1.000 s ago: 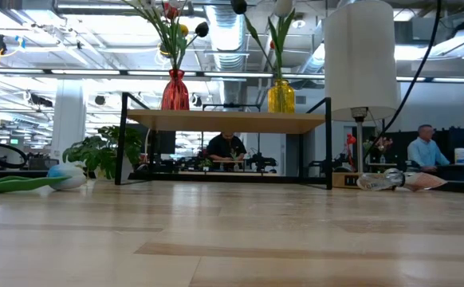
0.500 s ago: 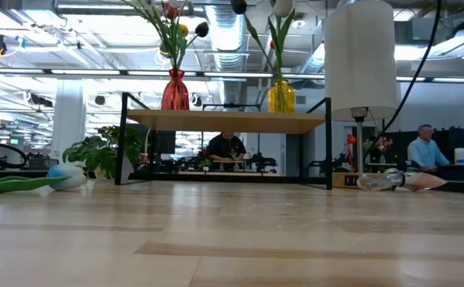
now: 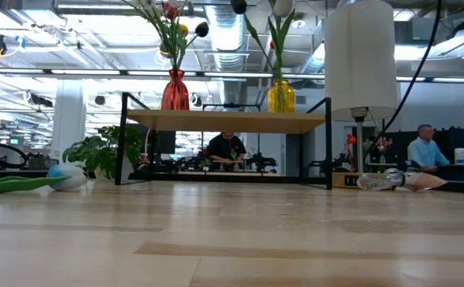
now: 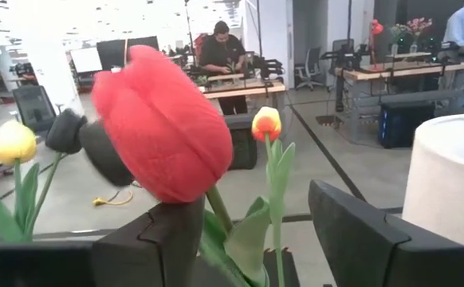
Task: Pick and place flowers into a vace then onto a shelf
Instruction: Put the red flower into the yellow vase on the shelf, then put the white flower into the yellow vase on the shelf
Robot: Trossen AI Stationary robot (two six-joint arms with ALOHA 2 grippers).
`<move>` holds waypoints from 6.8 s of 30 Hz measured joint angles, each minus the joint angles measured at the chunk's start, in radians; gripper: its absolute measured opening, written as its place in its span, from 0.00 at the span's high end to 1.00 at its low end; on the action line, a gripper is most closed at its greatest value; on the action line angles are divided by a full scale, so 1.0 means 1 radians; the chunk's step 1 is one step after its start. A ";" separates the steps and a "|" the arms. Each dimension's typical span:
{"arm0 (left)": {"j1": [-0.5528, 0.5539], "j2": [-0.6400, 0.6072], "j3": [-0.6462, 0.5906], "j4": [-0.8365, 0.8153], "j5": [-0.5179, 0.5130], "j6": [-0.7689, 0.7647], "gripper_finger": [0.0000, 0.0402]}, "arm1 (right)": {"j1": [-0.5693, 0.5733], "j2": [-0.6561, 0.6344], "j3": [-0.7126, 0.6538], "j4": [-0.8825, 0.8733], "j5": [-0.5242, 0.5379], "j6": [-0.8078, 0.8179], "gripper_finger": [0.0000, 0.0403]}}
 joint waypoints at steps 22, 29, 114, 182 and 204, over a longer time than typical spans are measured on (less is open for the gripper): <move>0.002 0.000 0.000 0.005 -0.004 -0.008 0.57 | -0.007 -0.090 0.001 -0.200 -0.001 0.016 0.59; 0.002 0.000 0.000 0.012 0.005 -0.016 0.57 | 0.021 -0.089 0.000 -0.187 -0.001 0.066 0.62; 0.200 -0.539 0.019 -0.027 0.928 0.595 0.75 | 1.039 -0.020 -0.201 -2.348 -1.088 2.665 0.90; 0.286 -0.659 -0.939 0.734 1.146 0.455 0.52 | 0.914 -0.021 -0.200 -2.228 -0.940 2.427 0.90; 0.288 -0.658 -0.911 0.841 1.132 0.493 0.98 | 0.914 -0.021 -0.200 -2.236 -0.934 2.427 0.90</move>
